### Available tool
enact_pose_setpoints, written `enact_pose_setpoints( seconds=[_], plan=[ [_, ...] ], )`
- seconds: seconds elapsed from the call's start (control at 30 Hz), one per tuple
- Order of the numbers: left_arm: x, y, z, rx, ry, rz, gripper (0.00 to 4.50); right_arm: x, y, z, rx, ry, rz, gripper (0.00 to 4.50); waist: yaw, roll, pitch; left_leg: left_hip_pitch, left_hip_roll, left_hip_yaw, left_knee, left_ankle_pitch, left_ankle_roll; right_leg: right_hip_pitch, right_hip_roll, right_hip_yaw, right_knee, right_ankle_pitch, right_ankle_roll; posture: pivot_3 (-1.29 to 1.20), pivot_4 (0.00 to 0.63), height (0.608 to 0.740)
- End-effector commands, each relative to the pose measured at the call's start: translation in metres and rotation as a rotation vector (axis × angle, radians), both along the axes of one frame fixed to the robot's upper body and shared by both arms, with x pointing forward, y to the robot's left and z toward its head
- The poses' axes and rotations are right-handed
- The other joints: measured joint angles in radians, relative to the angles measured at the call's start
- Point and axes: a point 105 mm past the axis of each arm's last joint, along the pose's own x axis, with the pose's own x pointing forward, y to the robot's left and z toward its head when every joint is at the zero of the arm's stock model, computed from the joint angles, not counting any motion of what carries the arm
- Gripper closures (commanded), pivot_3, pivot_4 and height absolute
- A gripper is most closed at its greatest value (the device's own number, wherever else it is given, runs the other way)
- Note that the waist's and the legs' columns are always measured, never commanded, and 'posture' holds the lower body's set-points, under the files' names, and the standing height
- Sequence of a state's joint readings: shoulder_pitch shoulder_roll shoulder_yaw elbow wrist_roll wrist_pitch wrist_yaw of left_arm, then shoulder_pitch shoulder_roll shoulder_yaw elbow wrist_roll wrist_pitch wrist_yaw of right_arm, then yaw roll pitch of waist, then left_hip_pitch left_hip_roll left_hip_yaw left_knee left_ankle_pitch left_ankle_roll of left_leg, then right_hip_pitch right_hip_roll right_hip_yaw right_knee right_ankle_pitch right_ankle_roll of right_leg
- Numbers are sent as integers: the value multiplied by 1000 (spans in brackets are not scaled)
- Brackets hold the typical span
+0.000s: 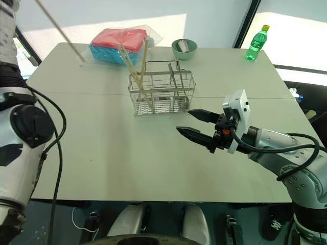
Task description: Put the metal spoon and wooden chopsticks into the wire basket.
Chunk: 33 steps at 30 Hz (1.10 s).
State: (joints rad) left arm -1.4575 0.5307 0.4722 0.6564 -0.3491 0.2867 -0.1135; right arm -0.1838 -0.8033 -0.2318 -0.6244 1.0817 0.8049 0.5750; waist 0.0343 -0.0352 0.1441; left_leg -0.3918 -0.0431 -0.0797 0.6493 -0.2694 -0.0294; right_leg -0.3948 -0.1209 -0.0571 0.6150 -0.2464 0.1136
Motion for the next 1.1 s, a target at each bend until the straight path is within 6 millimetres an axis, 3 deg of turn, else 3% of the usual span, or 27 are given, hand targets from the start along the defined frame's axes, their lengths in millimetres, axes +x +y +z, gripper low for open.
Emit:
enact_pose_setpoints(
  seconds=[0.03, 0.33, 0.67, 0.83, 1.1],
  plan=[
    [-24, -32, 32, 82, -161, -107, 4470, -4, -1, 7, 6, -25, -7, 925, 2, 0, 0, 0, 0, 0, 0, 0, 0, 0, 0, 0, 0, 0, 0, 0, 150, 667],
    [-9, -104, 0, 244, -133, -279, 4470, -8, -1, 2, 34, -25, -58, 925, 4, 0, 0, 1, 0, -1, 1, 0, 1, 2, 1, 0, 0, 0, 0, 0, 150, 667],
    [5, -140, -30, 332, -92, -352, 4470, -12, -3, -1, 63, -28, -112, 925, 4, 1, 0, 1, 0, 0, 1, -1, 3, 2, 2, 0, 0, 0, 0, 0, 150, 667],
    [12, -162, -76, 396, -31, -392, 4470, -12, -6, 1, 77, -31, -132, 925, 4, 2, 0, 2, 0, 0, 2, -1, 3, 3, 2, 0, 0, 0, 0, 0, 150, 667],
    [18, -171, -118, 359, 60, -413, 4470, -9, -9, 3, 67, -36, -139, 925, 4, 2, 0, 0, 0, -1, 2, -2, 4, 2, 2, 0, 0, 0, 0, 0, 150, 667]
  ],
)
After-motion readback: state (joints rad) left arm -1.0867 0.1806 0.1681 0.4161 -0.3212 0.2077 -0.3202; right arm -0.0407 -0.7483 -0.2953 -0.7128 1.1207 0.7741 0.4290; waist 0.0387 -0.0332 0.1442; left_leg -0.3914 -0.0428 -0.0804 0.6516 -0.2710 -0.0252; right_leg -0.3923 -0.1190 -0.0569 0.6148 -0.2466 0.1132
